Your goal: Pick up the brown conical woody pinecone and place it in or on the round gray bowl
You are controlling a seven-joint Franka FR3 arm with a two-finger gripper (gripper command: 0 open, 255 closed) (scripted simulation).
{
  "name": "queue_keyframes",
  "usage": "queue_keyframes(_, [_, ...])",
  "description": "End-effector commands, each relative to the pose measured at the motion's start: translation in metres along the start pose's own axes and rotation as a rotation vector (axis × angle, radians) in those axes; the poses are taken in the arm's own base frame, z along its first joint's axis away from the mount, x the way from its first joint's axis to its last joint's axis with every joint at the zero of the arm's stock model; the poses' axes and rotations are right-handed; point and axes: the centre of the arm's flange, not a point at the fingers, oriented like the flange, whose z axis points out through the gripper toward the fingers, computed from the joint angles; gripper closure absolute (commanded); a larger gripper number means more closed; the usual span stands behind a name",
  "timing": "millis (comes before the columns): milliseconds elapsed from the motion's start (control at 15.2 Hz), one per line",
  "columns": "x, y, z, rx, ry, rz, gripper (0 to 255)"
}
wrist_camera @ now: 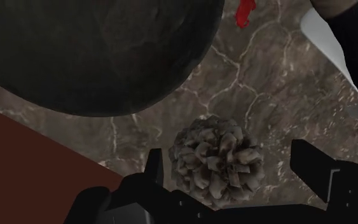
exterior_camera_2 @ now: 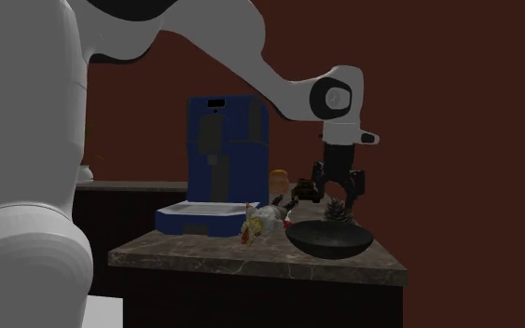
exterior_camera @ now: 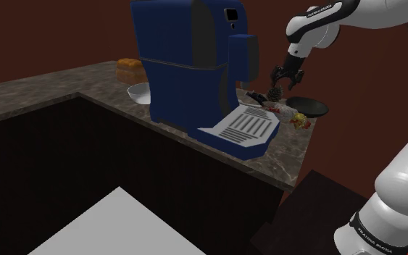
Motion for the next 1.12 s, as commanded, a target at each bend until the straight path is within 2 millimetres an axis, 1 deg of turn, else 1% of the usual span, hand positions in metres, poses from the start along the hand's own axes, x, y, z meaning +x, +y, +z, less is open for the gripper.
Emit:
queue_keyframes(0, [-0.001, 0.0, 0.01, 0.0, -0.004, 0.001, 0])
queue_keyframes(198, [-0.001, 0.0, 0.024, 0.0, -0.004, 0.001, 0])
queue_keyframes(660, [-0.001, 0.0, 0.024, 0.0, -0.004, 0.001, 0])
queue_keyframes(726, [-0.001, 0.0, 0.024, 0.0, -0.004, 0.001, 255])
queue_keyframes(1056, [-0.001, 0.0, 0.024, 0.0, -0.004, 0.001, 255])
